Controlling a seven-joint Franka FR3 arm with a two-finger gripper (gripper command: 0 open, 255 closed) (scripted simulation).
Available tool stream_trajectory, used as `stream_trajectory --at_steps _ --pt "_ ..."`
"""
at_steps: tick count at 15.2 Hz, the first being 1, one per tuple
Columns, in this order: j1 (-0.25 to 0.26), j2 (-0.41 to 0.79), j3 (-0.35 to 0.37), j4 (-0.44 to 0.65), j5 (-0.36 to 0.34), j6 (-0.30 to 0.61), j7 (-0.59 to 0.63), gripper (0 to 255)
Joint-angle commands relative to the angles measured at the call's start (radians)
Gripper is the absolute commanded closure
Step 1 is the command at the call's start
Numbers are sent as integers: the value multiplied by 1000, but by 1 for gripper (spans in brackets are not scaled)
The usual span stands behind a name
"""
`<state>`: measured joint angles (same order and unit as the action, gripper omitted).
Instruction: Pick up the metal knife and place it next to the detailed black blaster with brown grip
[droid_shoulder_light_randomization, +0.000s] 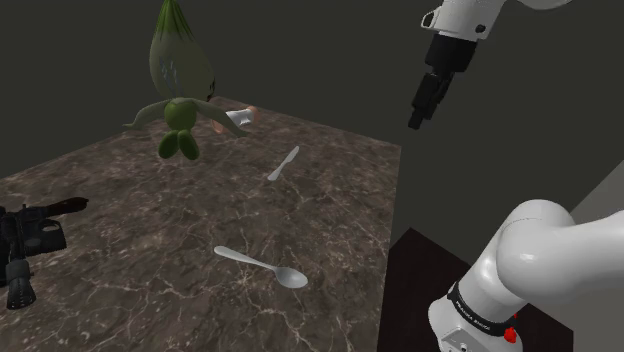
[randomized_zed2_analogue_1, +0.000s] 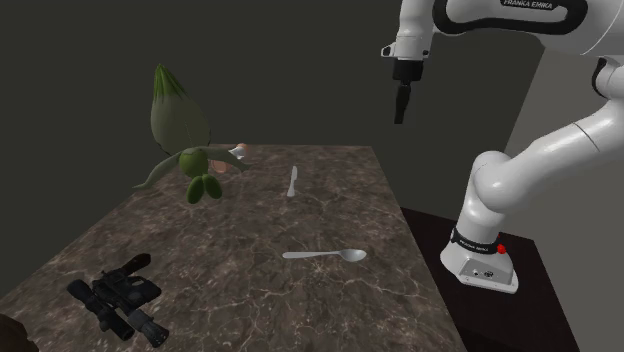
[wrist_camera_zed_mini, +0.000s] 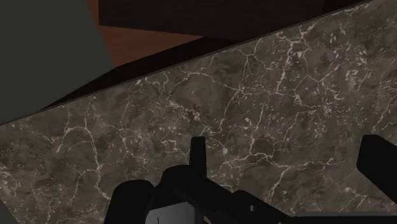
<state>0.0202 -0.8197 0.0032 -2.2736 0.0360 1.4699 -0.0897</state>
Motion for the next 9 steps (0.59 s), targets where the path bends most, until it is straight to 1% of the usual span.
stream_trajectory --at_steps 1,5,9 --pt "0 0 0 0 0 0 0 0" --pt "-34 90 82 -14 50 107 178 0" --pt "-69 204 156 1 83 211 352 0"
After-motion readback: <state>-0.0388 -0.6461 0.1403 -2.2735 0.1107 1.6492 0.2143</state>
